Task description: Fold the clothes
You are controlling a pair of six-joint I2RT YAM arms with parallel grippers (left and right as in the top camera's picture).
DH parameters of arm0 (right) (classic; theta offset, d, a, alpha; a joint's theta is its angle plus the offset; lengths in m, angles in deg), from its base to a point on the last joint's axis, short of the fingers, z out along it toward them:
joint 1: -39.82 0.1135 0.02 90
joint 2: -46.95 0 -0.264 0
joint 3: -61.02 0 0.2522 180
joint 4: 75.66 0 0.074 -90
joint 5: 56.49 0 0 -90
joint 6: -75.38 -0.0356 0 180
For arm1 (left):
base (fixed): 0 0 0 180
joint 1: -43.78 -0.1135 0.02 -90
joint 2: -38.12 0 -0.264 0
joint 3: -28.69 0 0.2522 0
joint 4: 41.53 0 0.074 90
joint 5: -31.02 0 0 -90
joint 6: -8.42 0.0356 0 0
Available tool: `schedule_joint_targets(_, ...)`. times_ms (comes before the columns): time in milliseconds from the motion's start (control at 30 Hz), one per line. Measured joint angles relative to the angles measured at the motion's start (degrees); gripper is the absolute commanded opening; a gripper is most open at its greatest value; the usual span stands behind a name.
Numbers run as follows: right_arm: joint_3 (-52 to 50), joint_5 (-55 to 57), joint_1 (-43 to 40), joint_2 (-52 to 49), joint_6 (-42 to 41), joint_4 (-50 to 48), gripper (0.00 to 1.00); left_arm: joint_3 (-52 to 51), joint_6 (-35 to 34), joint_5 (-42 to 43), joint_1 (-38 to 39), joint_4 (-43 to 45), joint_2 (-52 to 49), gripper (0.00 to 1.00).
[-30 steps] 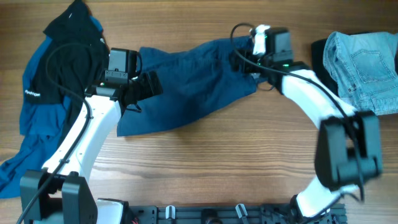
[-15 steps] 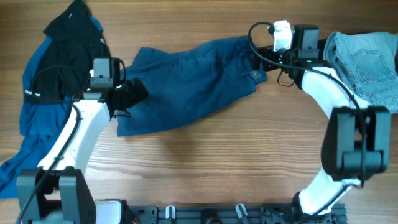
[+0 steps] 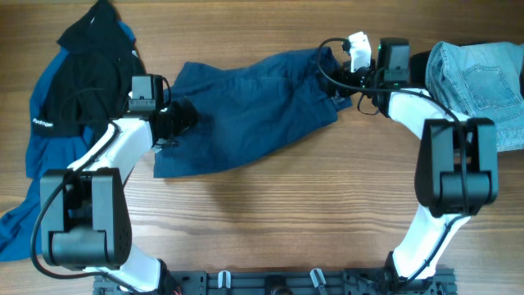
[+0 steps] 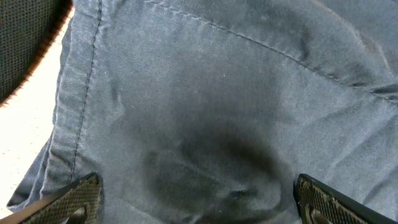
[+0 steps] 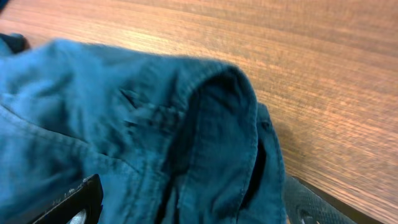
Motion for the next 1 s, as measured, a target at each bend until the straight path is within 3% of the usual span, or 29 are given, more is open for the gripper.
schedule_joint_targets(200,0.0,3.02,0.0,-4.24,-0.02,-5.79,0.97,0.0,0.0,0.15,0.0,-0.85,-0.04,1.0)
schedule_joint_targets(433,0.0,3.41,0.0,-6.23,-0.66,-7.17,0.94,-0.02,0.0,0.17,0.0,-2.6,-0.04,1.0)
schedule_joint_targets(633,0.33,-8.94,-0.33,-7.08,-1.38,-6.19,0.87,-0.02,0.0,0.17,0.0,-2.84,-0.04,1.0)
schedule_joint_targets(700,0.33,-14.69,-0.35,-7.61,-2.99,-5.97,0.77,-0.02,0.0,0.17,0.0,-2.86,-0.04,1.0)
schedule_joint_targets(733,0.33,-16.96,-0.37,-7.74,-4.35,-5.77,0.66,-0.02,0.0,0.17,0.0,-2.89,-0.04,1.0)
schedule_joint_targets(767,0.33,-18.93,-0.39,-7.85,-5.57,-5.57,0.41,-0.02,0.0,0.17,0.0,-2.89,-0.04,1.0)
schedule_joint_targets(800,0.33,-21.64,-0.39,-7.98,-7.23,-5.55,0.22,-0.02,0.0,0.17,0.0,-2.89,-0.04,1.0)
schedule_joint_targets(833,0.33,-22.69,-0.37,-8.02,-8.55,-5.53,0.14,-0.02,0.0,0.17,0.0,-2.89,-0.04,1.0)
schedule_joint_targets(900,0.33,-22.86,-0.39,-8.04,-12.44,-5.31,0.04,-0.02,0.0,0.17,0.0,-2.91,-0.04,1.0)
schedule_joint_targets(1000,0.33,-22.43,-0.83,-7.96,-16.22,-3.65,0.04,-0.02,0.0,0.17,0.0,-3.02,-0.04,1.0)
